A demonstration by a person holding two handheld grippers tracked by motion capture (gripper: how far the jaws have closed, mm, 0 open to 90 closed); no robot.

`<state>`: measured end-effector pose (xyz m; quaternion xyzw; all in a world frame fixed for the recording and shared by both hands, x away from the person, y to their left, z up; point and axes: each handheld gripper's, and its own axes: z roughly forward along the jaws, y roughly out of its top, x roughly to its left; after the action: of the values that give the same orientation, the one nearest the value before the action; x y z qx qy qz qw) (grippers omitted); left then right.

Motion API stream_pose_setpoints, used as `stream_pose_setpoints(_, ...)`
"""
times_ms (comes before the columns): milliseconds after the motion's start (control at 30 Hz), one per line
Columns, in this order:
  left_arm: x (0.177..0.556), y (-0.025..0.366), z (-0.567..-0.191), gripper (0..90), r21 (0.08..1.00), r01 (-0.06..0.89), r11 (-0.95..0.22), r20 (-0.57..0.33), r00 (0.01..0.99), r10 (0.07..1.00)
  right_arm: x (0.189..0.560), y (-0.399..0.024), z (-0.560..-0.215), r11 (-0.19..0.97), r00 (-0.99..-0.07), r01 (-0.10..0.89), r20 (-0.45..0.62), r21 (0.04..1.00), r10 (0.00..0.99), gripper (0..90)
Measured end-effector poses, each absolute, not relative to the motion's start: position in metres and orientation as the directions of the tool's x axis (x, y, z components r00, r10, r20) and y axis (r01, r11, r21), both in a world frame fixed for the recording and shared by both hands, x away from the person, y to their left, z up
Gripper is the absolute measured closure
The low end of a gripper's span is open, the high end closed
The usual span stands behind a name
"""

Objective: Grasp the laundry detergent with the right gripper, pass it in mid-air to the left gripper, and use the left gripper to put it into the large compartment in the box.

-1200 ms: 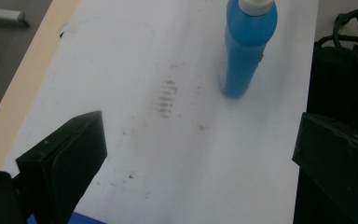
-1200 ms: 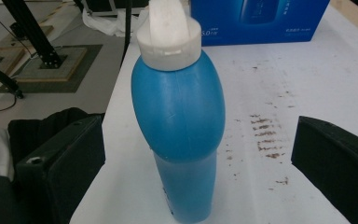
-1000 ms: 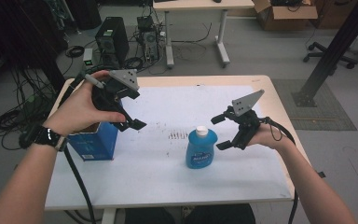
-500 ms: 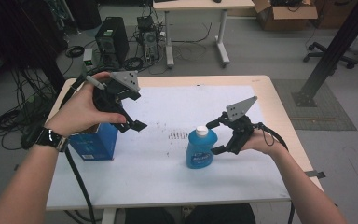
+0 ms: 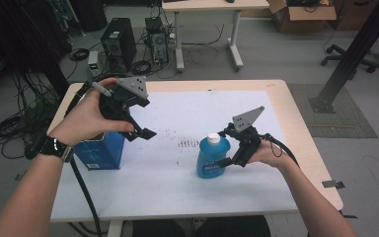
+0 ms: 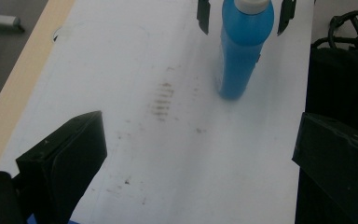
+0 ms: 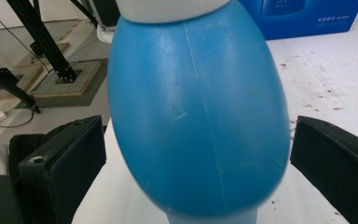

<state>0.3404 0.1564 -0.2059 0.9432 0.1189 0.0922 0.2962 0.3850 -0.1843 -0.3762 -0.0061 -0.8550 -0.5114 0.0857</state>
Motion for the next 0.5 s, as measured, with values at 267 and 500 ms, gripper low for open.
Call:
stream_pose_setpoints(267,0.3404,0.1573,-0.2085,3.1,0.585,0.174,-0.792,0.101,0.954,0.284,0.3839,-0.1792,-0.3805,0.47,-0.985,0.094,0.15,0.878,-0.083,5.4)
stream_pose_setpoints(500,0.3398,0.159,-0.2089,3.1,0.586,0.176,-0.791,0.1,0.953,0.286,0.3845,-0.1783,-0.3821,0.459,-0.985,0.095,0.15,0.883,-0.085,9.2)
